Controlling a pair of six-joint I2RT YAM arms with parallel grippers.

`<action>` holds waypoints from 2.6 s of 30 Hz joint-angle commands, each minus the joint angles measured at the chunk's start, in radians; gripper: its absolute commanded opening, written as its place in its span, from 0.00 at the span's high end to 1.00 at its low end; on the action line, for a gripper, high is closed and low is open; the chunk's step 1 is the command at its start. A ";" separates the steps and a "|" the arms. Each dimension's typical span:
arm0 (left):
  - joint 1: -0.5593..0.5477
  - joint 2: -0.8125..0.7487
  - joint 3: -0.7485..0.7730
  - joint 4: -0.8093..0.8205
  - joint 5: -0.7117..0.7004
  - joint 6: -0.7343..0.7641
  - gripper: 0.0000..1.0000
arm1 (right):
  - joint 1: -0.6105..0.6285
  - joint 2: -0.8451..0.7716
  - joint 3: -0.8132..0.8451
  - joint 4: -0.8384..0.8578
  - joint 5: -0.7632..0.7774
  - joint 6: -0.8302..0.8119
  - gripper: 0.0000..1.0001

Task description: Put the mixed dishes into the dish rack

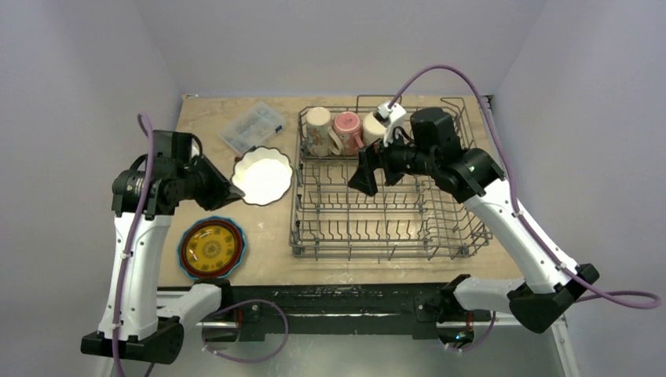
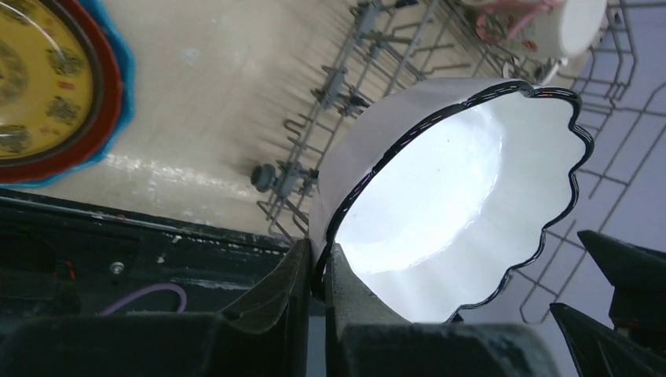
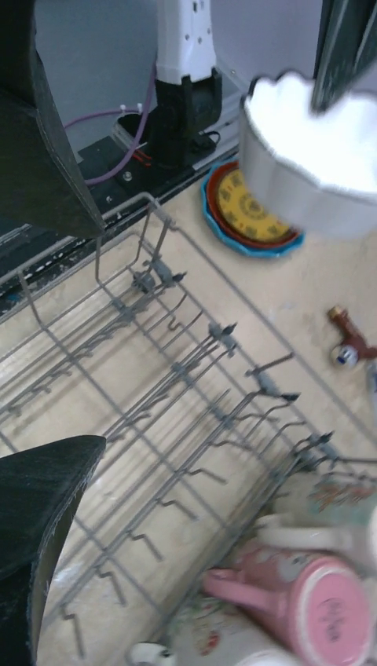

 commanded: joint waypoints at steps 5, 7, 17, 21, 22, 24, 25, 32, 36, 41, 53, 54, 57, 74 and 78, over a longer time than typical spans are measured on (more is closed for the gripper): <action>-0.146 0.118 0.118 0.037 0.266 -0.154 1.00 | 0.337 -0.080 0.144 0.193 0.208 -0.314 0.01; -0.161 0.135 0.161 0.012 0.265 -0.132 1.00 | 0.375 -0.043 0.212 0.154 0.225 -0.359 0.01; -0.247 0.158 0.190 -0.004 0.180 -0.158 1.00 | 0.672 0.170 0.391 0.008 0.419 -0.461 0.03; -0.332 0.194 0.229 -0.022 0.111 -0.171 1.00 | 0.697 0.268 0.476 -0.060 0.411 -0.497 0.13; -0.346 0.201 0.233 -0.023 0.098 -0.176 1.00 | 0.698 0.292 0.490 -0.079 0.410 -0.508 0.17; -0.370 0.211 0.245 -0.024 0.079 -0.185 1.00 | 0.698 0.324 0.489 -0.110 0.429 -0.522 0.23; -0.380 0.215 0.252 -0.025 0.069 -0.188 1.00 | 0.698 0.325 0.480 -0.114 0.444 -0.523 0.25; -0.429 0.233 0.275 -0.028 0.028 -0.200 1.00 | 0.699 0.274 0.284 -0.036 0.577 -0.544 0.33; -0.435 0.242 0.277 -0.025 0.024 -0.207 1.00 | 0.698 0.288 0.274 -0.032 0.596 -0.543 0.44; -0.444 0.262 0.295 -0.032 0.012 -0.206 1.00 | 0.698 0.311 0.288 -0.006 0.582 -0.536 0.51; -0.450 0.286 0.333 -0.033 0.042 -0.201 1.00 | 0.700 0.277 0.205 0.117 0.653 -0.531 1.00; -0.450 0.282 0.335 -0.030 0.039 -0.200 1.00 | 0.701 0.273 0.200 0.118 0.654 -0.530 1.00; -0.450 0.251 0.315 0.042 0.050 -0.181 1.00 | 0.700 0.237 0.166 0.158 0.652 -0.527 1.00; -0.446 0.144 0.325 0.190 -0.166 -0.094 0.21 | 0.461 0.008 -0.085 0.378 0.413 -0.373 1.00; -0.443 0.076 0.333 0.208 -0.298 -0.019 0.21 | 0.347 -0.056 -0.151 0.463 0.337 -0.282 1.00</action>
